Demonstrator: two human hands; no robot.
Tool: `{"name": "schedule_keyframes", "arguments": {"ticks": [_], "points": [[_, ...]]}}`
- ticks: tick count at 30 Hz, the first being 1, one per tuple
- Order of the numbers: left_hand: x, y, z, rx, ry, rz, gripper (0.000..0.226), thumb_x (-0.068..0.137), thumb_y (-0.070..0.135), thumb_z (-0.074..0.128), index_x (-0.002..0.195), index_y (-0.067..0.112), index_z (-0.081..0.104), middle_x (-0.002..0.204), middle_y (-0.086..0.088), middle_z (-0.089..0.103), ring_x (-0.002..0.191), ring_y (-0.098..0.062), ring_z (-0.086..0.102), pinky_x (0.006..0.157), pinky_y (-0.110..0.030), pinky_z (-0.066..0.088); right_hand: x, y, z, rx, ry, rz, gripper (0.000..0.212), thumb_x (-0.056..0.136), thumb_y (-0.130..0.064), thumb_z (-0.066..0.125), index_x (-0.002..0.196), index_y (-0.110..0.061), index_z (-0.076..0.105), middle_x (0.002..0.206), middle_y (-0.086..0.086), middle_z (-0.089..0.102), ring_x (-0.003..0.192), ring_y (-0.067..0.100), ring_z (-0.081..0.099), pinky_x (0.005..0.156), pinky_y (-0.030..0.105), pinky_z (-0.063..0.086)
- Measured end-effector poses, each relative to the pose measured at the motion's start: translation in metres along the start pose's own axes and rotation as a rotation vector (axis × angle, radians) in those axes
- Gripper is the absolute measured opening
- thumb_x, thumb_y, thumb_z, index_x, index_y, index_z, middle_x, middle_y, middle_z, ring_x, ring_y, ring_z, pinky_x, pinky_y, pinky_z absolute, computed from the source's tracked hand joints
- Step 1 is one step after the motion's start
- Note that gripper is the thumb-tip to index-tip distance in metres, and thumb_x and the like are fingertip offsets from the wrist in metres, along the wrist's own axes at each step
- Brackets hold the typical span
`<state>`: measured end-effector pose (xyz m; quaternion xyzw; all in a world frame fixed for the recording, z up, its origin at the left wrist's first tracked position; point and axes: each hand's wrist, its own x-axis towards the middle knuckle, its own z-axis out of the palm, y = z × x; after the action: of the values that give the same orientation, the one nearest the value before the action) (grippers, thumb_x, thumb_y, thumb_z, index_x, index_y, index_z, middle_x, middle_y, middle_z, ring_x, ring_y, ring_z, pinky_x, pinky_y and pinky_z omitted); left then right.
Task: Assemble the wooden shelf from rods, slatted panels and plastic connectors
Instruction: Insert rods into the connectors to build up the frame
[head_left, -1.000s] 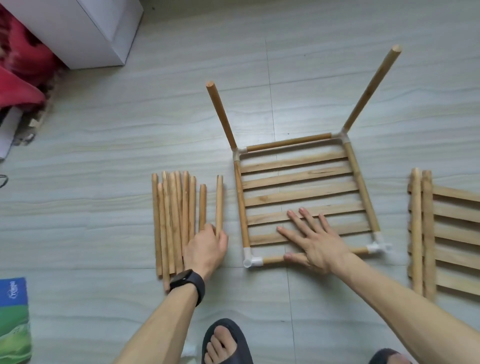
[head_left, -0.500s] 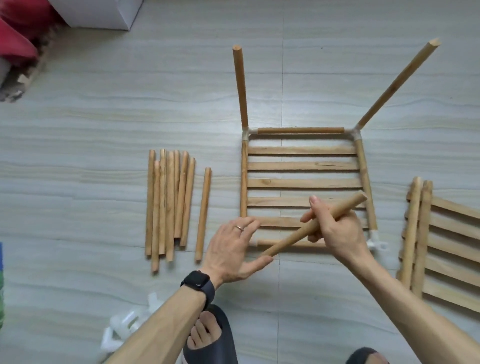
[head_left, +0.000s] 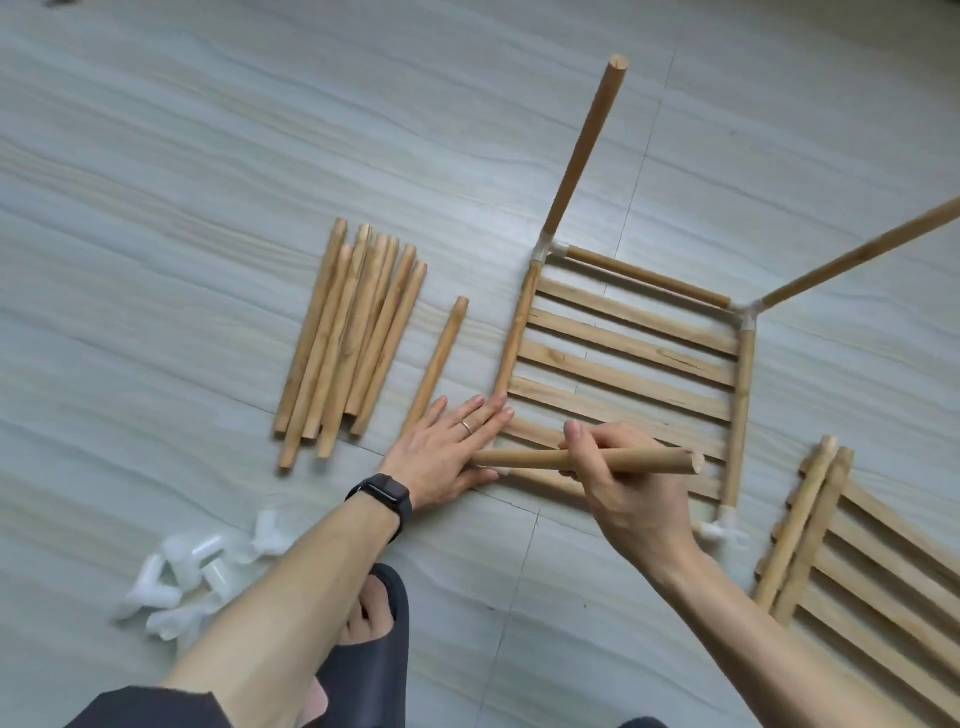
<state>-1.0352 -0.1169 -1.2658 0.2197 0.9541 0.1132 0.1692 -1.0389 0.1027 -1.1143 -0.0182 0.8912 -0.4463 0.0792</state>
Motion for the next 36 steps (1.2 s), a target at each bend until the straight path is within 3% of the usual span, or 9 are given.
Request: {"name": "schedule_keyframes", "arguments": {"ticks": [4, 8, 12, 15, 20, 25, 29, 33, 36], "points": [[0.000, 0.002, -0.001, -0.012, -0.007, -0.016, 0.075, 0.100, 0.065, 0.022, 0.159, 0.036, -0.014, 0.160, 0.019, -0.029, 0.155, -0.009, -0.009, 0.126, -0.043, 0.000, 0.002, -0.022, -0.001, -0.306, -0.117, -0.139, 0.047, 0.087, -0.057, 0.045, 0.066, -0.020, 0.063, 0.048, -0.007, 0.054, 0.048, 0.018, 0.055, 0.049, 0.035, 0.048], [-0.004, 0.005, -0.005, -0.056, 0.021, -0.032, 0.073, 0.090, 0.061, 0.001, 0.159, 0.038, -0.011, 0.161, 0.019, -0.026, 0.155, -0.009, -0.008, 0.126, -0.042, -0.002, 0.002, -0.047, 0.014, -0.501, -0.209, -0.304, 0.047, 0.086, -0.053, 0.037, 0.071, -0.018, 0.066, 0.053, 0.004, 0.060, 0.052, 0.034, 0.056, 0.048, 0.037, 0.049], [-0.001, 0.005, -0.002, -0.059, 0.011, -0.040, 0.073, 0.100, 0.063, 0.026, 0.155, 0.041, -0.017, 0.159, 0.021, -0.030, 0.155, -0.009, -0.010, 0.126, -0.045, 0.000, 0.016, -0.049, 0.008, -0.278, -0.239, 0.004, 0.042, 0.082, -0.060, 0.045, 0.073, -0.024, 0.065, 0.057, 0.002, 0.065, 0.054, 0.024, 0.061, 0.054, 0.036, 0.054], [0.000, 0.005, 0.002, -0.050, 0.019, -0.042, 0.075, 0.100, 0.067, 0.026, 0.151, 0.041, -0.023, 0.156, 0.022, -0.035, 0.154, -0.009, -0.012, 0.126, -0.044, -0.001, 0.022, -0.039, -0.004, -0.134, -0.210, 0.178, 0.034, 0.092, -0.043, 0.057, 0.072, -0.019, 0.071, 0.061, -0.001, 0.071, 0.056, 0.017, 0.069, 0.062, 0.043, 0.059], [-0.002, 0.003, 0.006, -0.079, 0.081, -0.035, 0.069, 0.091, 0.063, 0.002, 0.153, 0.042, -0.020, 0.157, 0.022, -0.034, 0.152, -0.007, -0.014, 0.124, -0.044, -0.004, -0.003, -0.047, 0.018, -0.496, -0.269, -0.340, 0.044, 0.092, -0.043, 0.043, 0.067, -0.015, 0.065, 0.061, 0.002, 0.065, 0.057, 0.028, 0.063, 0.051, 0.039, 0.051], [0.001, 0.007, 0.009, -0.086, 0.026, -0.059, 0.072, 0.099, 0.054, 0.028, 0.150, 0.044, -0.020, 0.157, 0.025, -0.032, 0.155, -0.010, -0.006, 0.126, -0.048, 0.003, 0.014, -0.043, 0.032, -0.570, -0.259, -0.305, 0.035, 0.098, -0.034, 0.050, 0.068, -0.015, 0.050, 0.066, 0.010, 0.065, 0.063, 0.036, 0.056, 0.055, 0.037, 0.043], [0.000, 0.005, 0.006, -0.066, 0.001, -0.041, 0.069, 0.096, 0.053, 0.020, 0.155, 0.042, -0.014, 0.157, 0.024, -0.032, 0.156, -0.011, -0.004, 0.126, -0.048, 0.004, 0.009, -0.037, 0.039, -0.567, -0.290, -0.360, 0.034, 0.099, -0.034, 0.049, 0.071, -0.015, 0.050, 0.068, 0.010, 0.063, 0.064, 0.035, 0.055, 0.056, 0.036, 0.032], [-0.001, 0.007, 0.002, -0.030, -0.035, -0.052, 0.073, 0.104, 0.047, 0.033, 0.149, 0.042, -0.025, 0.155, 0.023, -0.036, 0.156, -0.012, -0.006, 0.126, -0.050, 0.004, 0.009, -0.037, 0.037, -0.592, -0.289, -0.317, 0.035, 0.100, -0.039, 0.047, 0.081, -0.013, 0.062, 0.075, 0.006, 0.067, 0.072, 0.031, 0.059, 0.061, 0.036, 0.038], [0.001, -0.001, -0.004, 0.071, -0.021, 0.002, 0.073, 0.105, 0.054, 0.027, 0.151, 0.035, -0.026, 0.159, 0.018, -0.032, 0.156, -0.014, -0.006, 0.126, -0.047, -0.004, 0.010, -0.035, 0.034, -0.540, -0.283, -0.269, 0.046, 0.096, -0.060, 0.040, 0.090, -0.022, 0.064, 0.083, -0.003, 0.069, 0.076, 0.021, 0.062, 0.063, 0.033, 0.045]]}}
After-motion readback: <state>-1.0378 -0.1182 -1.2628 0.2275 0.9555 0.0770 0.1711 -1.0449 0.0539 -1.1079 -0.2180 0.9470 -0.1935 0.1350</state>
